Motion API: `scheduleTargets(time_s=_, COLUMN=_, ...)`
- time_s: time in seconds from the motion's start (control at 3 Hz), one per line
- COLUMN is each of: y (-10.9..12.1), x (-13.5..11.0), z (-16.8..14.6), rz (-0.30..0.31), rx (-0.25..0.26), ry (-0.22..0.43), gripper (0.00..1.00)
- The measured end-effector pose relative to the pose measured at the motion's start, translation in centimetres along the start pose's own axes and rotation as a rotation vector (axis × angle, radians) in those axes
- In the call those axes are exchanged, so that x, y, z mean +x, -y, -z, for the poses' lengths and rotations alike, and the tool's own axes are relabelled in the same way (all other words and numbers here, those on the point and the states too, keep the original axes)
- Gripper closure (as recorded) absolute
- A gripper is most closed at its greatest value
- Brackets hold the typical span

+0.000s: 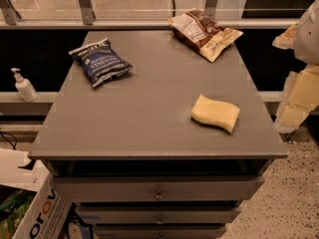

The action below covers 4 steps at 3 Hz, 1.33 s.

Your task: Pick blue chip bag

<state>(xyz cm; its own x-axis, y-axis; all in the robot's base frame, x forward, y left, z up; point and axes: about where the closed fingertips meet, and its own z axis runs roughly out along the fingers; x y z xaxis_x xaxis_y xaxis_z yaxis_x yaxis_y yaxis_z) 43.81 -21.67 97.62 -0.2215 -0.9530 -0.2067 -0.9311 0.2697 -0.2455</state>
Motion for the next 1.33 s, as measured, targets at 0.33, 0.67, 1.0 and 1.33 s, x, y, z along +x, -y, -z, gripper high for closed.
scheduleTargets(time_s=0.33, y=0.0, x=0.0, z=0.0, rz=0.0, rx=0.0, ry=0.0, gripper=0.0)
scheduleTargets(time_s=0.67, y=0.5, x=-0.2, z=-0.2, rz=-0.019, rx=-0.028, ry=0.051, gripper=0.0)
scheduleTargets(time_s=1.0, y=0.9, x=-1.6, z=-1.3, rz=-0.036, rx=-0.081, ry=0.153, gripper=0.0)
scheduleTargets(time_s=1.33, y=1.2, x=-4.1, z=-2.0, rz=-0.052, rx=-0.104, ry=0.285, gripper=0.0)
